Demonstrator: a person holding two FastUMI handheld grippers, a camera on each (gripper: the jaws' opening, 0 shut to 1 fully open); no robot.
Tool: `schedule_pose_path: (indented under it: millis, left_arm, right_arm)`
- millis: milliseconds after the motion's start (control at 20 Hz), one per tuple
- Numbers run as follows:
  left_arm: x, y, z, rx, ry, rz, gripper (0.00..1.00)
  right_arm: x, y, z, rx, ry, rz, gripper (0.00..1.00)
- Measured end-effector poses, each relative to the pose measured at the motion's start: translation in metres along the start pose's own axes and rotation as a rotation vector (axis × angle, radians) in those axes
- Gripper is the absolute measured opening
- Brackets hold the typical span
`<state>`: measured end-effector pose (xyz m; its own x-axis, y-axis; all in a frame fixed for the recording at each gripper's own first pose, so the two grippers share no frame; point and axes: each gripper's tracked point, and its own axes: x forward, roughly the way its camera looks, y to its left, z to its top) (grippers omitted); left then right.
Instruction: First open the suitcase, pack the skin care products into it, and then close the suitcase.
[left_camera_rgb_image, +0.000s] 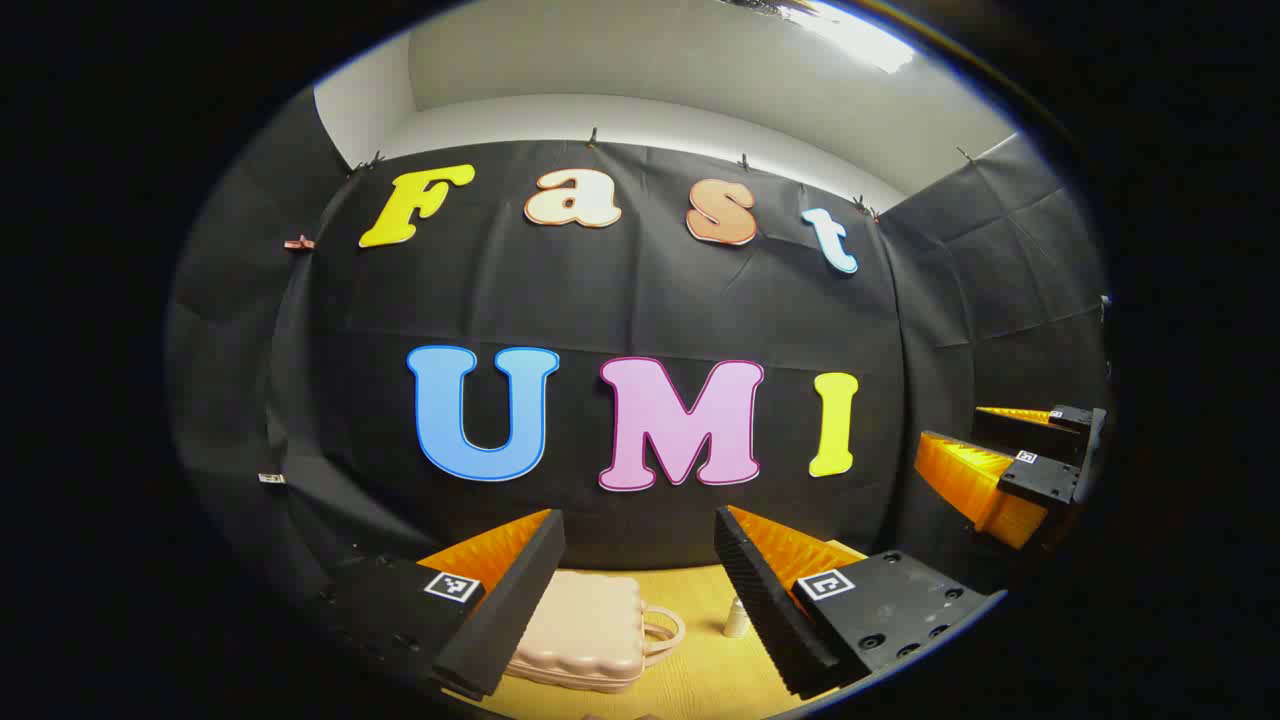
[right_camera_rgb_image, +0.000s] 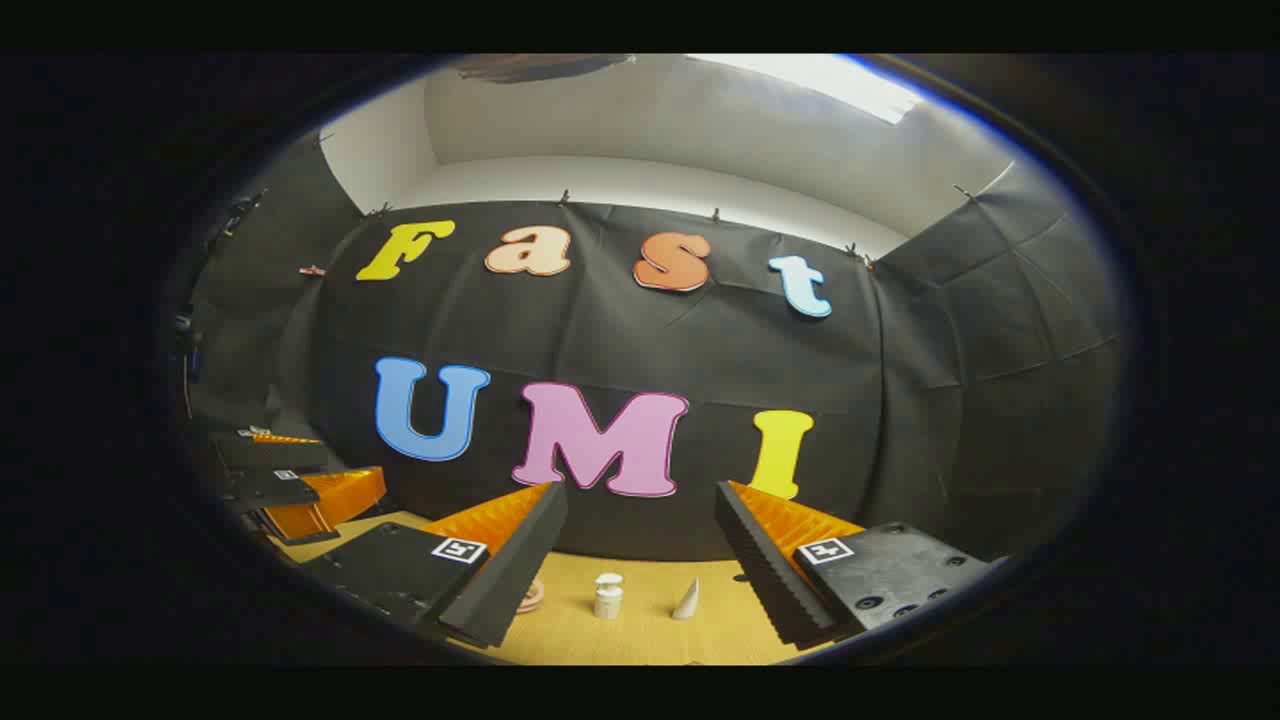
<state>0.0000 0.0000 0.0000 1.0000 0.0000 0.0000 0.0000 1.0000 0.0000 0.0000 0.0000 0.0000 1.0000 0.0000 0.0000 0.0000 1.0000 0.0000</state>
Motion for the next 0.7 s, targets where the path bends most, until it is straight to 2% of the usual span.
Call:
schedule_pose_path:
  millis: [700]
  left_arm:
    - [0.0034,-0.0026,-0.0055,0.005,0.017,-0.015,0.99]
  right_arm:
    - [0.0041,0.0015,-0.0028,-0.010,0.001,0.006,0.96]
